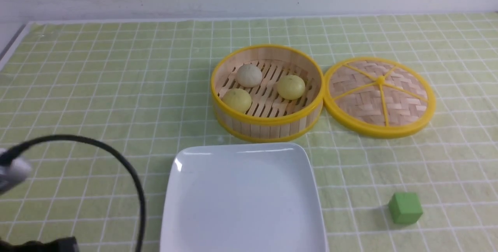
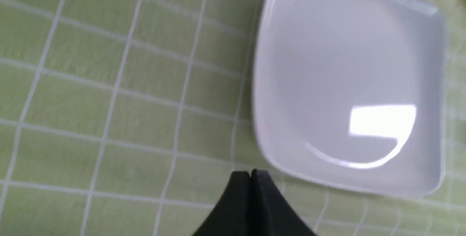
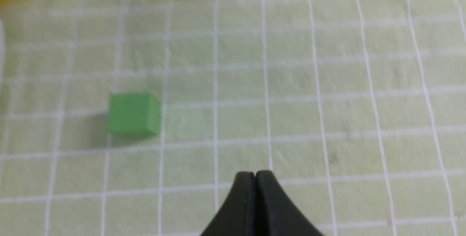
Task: Put the steamed buns into the plate on the green tablecloth.
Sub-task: 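Reach toward a bun in the bamboo steamer with the right gripper, then move the steamed bun from the bamboo steamer onto the white plate with the right gripper, then reach into the bamboo steamer and grasp a bun with the left gripper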
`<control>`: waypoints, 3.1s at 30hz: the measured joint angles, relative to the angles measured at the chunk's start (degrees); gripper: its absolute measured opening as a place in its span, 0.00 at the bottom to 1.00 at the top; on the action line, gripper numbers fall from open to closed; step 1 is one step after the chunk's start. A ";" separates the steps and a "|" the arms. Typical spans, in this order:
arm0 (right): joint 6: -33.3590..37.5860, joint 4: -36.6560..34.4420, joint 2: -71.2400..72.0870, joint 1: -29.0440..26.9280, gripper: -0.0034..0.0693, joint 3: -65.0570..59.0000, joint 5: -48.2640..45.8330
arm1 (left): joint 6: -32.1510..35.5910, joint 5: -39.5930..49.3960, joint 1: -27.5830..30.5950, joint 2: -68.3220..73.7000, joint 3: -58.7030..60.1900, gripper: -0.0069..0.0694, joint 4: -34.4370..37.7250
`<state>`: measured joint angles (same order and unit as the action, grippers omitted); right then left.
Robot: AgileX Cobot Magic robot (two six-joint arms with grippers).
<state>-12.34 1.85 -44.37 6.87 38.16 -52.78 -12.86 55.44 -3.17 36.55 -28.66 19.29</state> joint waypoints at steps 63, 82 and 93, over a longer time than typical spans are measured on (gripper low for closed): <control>8.47 -14.12 -63.79 33.06 0.13 40.95 4.29 | 8.61 -2.43 0.00 12.74 -0.69 0.21 3.77; 7.13 -6.71 -55.75 32.54 0.51 55.73 -17.15 | 8.49 -3.68 0.00 12.74 -0.69 0.27 -2.09; 7.13 -4.32 -32.79 32.42 0.03 33.66 -17.98 | 9.88 -0.33 0.00 16.36 -6.96 0.27 -2.09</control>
<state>-5.22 -2.46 -77.16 39.29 71.82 -70.76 -2.99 55.10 -3.17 52.91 -35.62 17.20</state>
